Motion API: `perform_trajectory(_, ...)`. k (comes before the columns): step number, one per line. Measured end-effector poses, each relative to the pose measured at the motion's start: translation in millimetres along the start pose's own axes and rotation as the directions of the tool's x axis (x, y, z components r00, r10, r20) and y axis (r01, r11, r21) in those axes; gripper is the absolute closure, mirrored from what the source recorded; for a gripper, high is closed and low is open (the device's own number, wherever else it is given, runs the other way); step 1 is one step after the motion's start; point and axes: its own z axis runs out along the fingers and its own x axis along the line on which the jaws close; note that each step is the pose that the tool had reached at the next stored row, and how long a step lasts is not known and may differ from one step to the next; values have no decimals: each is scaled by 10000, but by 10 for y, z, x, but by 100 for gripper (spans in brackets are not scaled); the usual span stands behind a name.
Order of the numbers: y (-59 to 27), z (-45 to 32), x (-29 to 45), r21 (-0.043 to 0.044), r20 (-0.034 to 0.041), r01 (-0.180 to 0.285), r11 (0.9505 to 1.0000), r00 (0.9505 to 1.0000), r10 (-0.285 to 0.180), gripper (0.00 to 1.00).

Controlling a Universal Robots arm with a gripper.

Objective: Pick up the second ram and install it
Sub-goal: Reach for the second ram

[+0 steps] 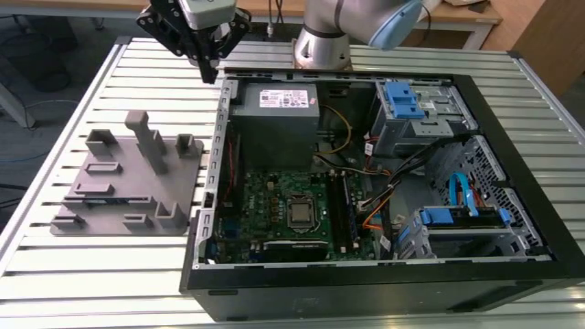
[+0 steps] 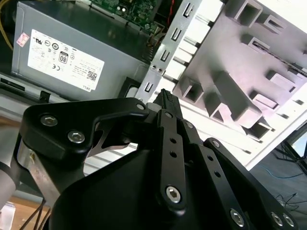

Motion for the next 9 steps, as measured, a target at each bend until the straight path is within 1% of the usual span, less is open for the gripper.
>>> perform_trajectory(5, -10, 0, 131, 2, -2, 1, 10000, 10000, -1, 89)
perform_trajectory(9, -24, -2, 308, 0, 1, 0, 10000, 10000, 0, 89)
